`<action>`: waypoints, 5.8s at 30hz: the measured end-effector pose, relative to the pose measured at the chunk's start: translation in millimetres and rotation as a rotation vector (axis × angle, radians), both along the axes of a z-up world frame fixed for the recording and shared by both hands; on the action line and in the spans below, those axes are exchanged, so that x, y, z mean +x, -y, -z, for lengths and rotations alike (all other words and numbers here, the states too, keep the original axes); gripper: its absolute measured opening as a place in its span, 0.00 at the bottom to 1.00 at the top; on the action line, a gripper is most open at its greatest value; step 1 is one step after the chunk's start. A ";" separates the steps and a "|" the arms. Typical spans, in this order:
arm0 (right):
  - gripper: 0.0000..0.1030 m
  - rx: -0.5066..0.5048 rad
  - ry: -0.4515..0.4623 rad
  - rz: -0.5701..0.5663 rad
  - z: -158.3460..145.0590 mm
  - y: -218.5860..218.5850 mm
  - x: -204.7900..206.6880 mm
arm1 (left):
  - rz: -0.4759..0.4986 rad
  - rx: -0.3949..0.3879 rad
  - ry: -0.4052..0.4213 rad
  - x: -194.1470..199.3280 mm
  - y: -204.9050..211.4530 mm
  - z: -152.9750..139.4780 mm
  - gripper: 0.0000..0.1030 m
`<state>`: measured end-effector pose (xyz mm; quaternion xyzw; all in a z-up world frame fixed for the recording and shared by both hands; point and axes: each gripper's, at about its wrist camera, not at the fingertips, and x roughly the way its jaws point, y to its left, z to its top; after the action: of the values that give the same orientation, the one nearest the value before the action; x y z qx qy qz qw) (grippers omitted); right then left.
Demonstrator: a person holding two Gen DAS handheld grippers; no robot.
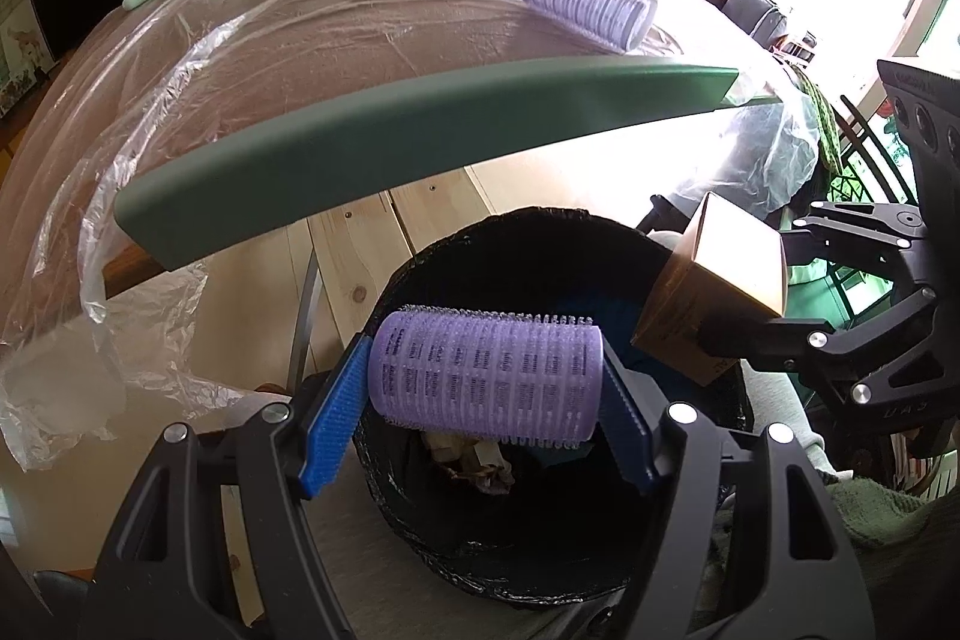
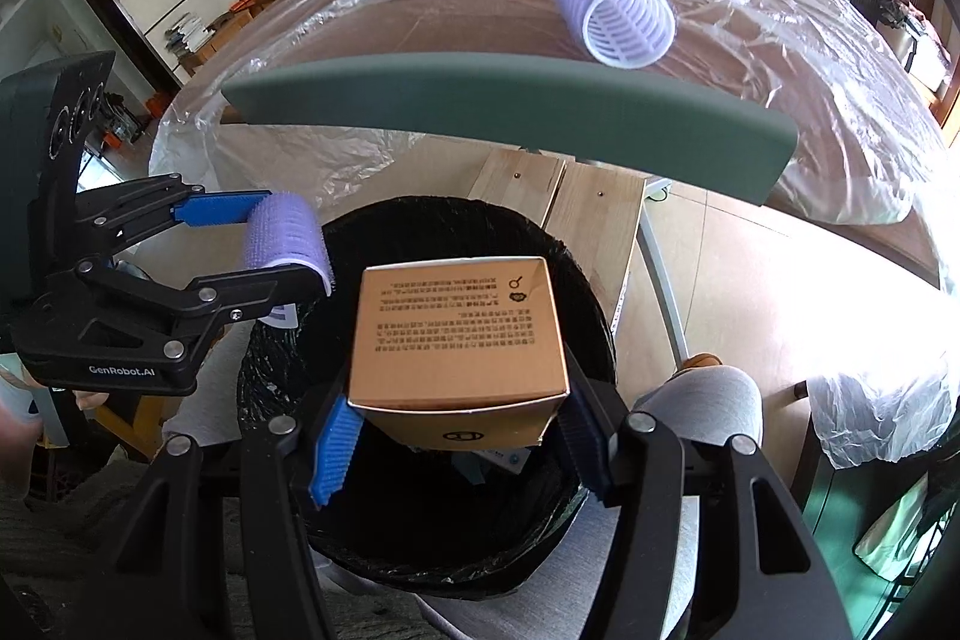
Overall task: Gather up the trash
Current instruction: 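Lower the roller and box into the bin and open both tools, then move both open tools back over the table toward the remaining items, then grasp the white plastic case with the left tool while the right tool grasps the lavender curved roller clip, then carry the white case and lavender clip over to the black bin with both tools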
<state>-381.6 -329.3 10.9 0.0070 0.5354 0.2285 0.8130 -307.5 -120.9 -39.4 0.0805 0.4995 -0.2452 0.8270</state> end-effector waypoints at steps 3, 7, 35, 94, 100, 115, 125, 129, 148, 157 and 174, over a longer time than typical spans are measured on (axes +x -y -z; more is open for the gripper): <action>0.57 -0.004 -0.008 -0.002 4.1 -1.0 0.9 | 0.003 0.005 -0.004 0.3 0.5 3.4 0.69; 0.57 -0.009 -0.019 -0.001 9.3 -0.2 1.4 | 0.008 0.025 -0.006 1.2 3.2 10.1 0.69; 0.57 -0.072 -0.081 -0.006 45.4 -2.9 -2.1 | 0.022 0.099 -0.062 7.7 8.7 47.9 0.69; 0.81 -0.014 0.226 0.225 -34.7 20.8 131.1 | -0.053 -0.035 0.099 251.8 37.6 -56.8 0.95; 0.79 -0.014 0.219 0.213 -30.5 16.6 132.5 | -0.043 -0.075 0.068 254.7 35.2 -57.4 0.93; 0.73 -0.012 0.216 0.198 -30.8 10.8 135.3 | -0.026 0.015 0.102 259.8 49.4 -48.6 0.87; 0.70 -0.021 0.224 0.201 -30.0 14.9 130.8 | -0.057 0.045 0.091 260.3 37.7 -35.0 0.87; 0.65 -0.036 0.229 0.189 -30.3 12.6 131.8 | -0.041 0.082 0.129 251.3 42.7 -33.6 0.85; 0.42 0.057 0.250 0.201 -49.6 24.1 140.3 | -0.087 0.009 0.144 220.1 18.1 -60.2 0.80; 0.42 0.089 0.239 0.203 -54.5 24.1 137.5 | -0.086 -0.006 0.143 194.9 13.4 -69.3 0.80; 0.42 0.118 0.261 0.181 -69.0 21.4 123.4 | -0.105 -0.065 0.169 136.1 3.9 -78.4 0.80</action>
<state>-258.2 -350.7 80.0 0.0734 0.4081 0.1844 0.8911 -171.4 -124.8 39.0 0.0476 0.4233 -0.2101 0.8800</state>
